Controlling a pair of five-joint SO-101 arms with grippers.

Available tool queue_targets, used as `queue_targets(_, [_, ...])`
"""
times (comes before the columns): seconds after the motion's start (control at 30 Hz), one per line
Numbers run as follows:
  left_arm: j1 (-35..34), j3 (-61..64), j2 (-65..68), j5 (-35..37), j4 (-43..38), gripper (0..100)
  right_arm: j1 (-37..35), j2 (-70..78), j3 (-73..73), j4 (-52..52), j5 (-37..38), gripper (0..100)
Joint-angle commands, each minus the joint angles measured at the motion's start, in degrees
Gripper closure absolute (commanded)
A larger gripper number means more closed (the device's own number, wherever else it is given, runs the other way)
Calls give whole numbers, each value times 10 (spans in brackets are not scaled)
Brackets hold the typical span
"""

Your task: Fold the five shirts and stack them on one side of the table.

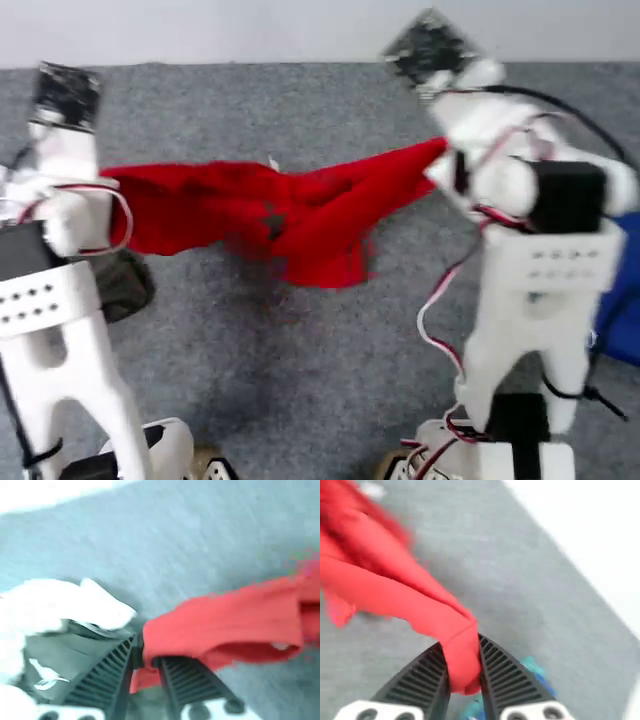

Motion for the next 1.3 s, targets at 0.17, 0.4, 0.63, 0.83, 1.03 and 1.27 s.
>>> queue_targets(0.17, [-45, -91, -22, -1, 5, 986, 106, -30, -29, -14, 33, 989])
queue_targets(0.4, [-106, -117, -23, -3, 5, 986, 162, -30, -29, -65, 33, 989])
queue_targets(0.63, [-136, -135, -23, -4, 11, 986, 184, -35, -28, -94, 30, 989])
queue_targets(0.83, [-136, -160, -24, -4, 33, 986, 186, -37, -31, -95, 30, 989])
queue_targets(1.03, [-135, -280, -23, -4, 62, 986, 172, -83, -39, -88, 32, 989])
queue_targets(1.27, [-136, -378, -20, -4, 18, 986, 43, -134, -38, -10, 58, 988])
